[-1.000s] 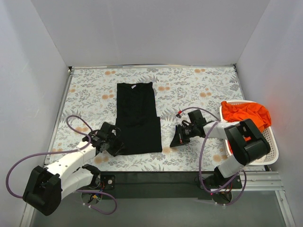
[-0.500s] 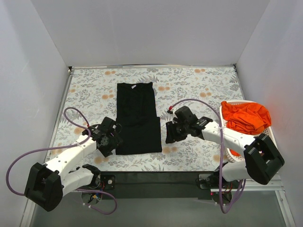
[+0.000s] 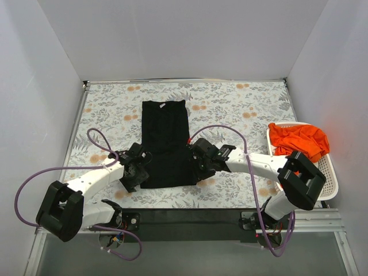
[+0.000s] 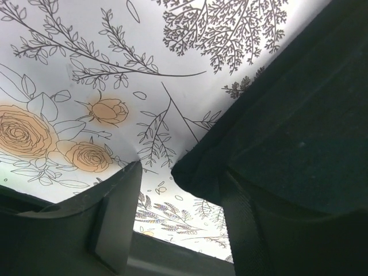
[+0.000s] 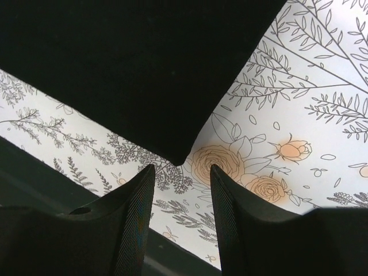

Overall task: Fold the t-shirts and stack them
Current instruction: Fold the tshirt

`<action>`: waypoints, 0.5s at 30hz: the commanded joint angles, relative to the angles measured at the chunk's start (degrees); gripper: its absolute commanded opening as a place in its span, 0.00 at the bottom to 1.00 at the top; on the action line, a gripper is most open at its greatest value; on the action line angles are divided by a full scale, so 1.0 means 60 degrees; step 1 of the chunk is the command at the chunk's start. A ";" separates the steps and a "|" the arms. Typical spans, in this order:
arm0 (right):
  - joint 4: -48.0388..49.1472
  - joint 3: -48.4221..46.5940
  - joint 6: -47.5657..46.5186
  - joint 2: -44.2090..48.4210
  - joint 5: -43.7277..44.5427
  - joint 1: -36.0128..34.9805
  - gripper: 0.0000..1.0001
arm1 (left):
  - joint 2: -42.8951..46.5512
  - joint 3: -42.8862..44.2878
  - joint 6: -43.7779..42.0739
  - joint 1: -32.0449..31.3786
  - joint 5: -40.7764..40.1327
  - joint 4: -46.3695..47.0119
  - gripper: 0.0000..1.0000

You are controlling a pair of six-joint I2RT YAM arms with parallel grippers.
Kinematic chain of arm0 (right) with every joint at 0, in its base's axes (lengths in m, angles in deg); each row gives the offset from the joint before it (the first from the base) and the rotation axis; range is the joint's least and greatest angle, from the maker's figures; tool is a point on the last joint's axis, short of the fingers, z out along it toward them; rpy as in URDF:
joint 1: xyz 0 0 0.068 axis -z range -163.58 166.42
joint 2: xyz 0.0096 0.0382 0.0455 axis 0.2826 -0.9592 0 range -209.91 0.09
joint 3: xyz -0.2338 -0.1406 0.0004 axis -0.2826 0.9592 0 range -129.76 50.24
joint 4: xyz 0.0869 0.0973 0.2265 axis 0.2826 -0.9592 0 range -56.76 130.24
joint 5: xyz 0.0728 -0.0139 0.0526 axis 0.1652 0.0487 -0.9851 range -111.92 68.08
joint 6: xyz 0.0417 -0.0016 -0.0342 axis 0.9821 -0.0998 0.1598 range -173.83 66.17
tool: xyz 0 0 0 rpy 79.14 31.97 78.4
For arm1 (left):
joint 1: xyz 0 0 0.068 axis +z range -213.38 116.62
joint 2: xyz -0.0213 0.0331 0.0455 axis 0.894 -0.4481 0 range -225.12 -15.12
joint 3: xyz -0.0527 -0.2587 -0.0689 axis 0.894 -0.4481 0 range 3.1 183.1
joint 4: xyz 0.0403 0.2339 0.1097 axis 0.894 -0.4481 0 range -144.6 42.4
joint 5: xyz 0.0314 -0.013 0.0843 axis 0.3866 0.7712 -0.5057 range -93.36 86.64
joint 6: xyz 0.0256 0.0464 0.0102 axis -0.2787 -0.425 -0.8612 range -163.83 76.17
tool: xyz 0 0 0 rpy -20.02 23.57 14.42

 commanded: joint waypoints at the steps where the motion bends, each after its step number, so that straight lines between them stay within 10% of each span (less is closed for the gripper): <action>1: -0.0067 -0.0442 0.0283 -0.0283 0.0586 -0.0237 0.43 | -0.0399 -0.0484 -0.0166 -0.0075 0.0245 0.0679 0.49; 15: -0.0067 -0.0677 0.0708 -0.0708 0.1260 -0.0530 0.48 | -0.0546 -0.0866 -0.0328 -0.0295 0.0905 0.1309 0.14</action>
